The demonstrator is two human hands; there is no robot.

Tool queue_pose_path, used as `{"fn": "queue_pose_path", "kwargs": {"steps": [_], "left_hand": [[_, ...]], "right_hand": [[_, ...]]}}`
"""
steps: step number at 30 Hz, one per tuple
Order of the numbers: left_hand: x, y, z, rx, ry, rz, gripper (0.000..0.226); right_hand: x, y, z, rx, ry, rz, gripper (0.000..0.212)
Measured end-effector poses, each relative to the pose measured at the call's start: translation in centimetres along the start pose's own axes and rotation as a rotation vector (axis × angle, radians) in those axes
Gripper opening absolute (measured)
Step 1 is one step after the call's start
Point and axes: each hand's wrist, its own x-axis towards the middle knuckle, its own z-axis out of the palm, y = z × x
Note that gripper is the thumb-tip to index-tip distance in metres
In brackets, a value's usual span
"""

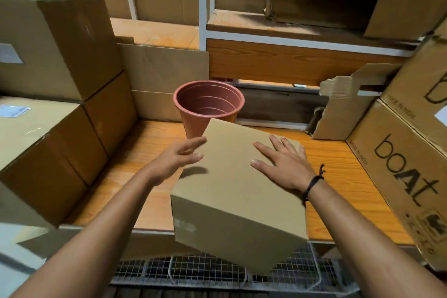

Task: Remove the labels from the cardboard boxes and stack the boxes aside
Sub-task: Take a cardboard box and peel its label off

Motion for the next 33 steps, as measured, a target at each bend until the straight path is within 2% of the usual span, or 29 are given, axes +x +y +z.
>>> {"fn": "queue_pose_path", "kwargs": {"steps": [5,9,11,12,14,15,17,20,22,25,27,30,33], "left_hand": [[-4.9,-1.7,3.2,-0.113,-0.033,0.174,0.116],[-5.8,-0.7,5.3,0.038,0.024,0.209,0.111],[-5.6,0.4,6.3,0.120,0.060,0.222,0.109],[-5.5,1.1,7.0,0.155,0.058,0.241,0.110],[-5.0,2.3,8.6,0.207,0.040,0.308,0.117],[-4.9,2.7,9.4,0.211,0.025,0.338,0.122],[-4.7,3.3,10.9,0.185,0.001,0.358,0.126],[-4.7,3.4,12.9,0.125,-0.002,0.355,0.112],[-4.3,3.4,13.7,0.038,-0.022,0.357,0.096],[-3.2,4.0,14.0,-0.162,-0.112,0.302,0.091],[-2.6,4.6,14.2,-0.196,-0.122,0.321,0.075],[-1.4,6.0,13.9,-0.178,-0.107,0.359,0.097],[-0.1,8.0,13.1,0.007,-0.138,0.399,0.124]], "right_hand": [[-0.9,2.1,-0.1,0.072,0.030,-0.008,0.079],[-1.8,2.5,-0.7,0.029,0.030,-0.026,0.062],[-3.0,0.8,-1.2,-0.011,0.080,-0.096,0.050],[-4.0,-0.6,-1.5,0.006,0.091,-0.156,0.051],[-6.4,-3.6,-1.9,0.075,0.022,-0.258,0.062],[-7.5,-4.7,-2.0,0.115,-0.036,-0.290,0.076],[-8.9,-4.9,-2.1,0.202,-0.049,-0.317,0.099],[-9.8,-3.1,-1.7,0.212,-0.062,-0.355,0.108],[-10.1,-2.8,-1.4,0.089,-0.094,-0.373,0.111],[-10.0,-3.4,-0.7,-0.085,-0.032,-0.312,0.113],[-9.7,-3.7,-0.5,-0.090,0.006,-0.292,0.114],[-9.5,-3.5,-1.3,-0.092,0.057,-0.311,0.112],[-9.6,-2.3,-2.4,0.027,0.135,-0.305,0.106]]}}
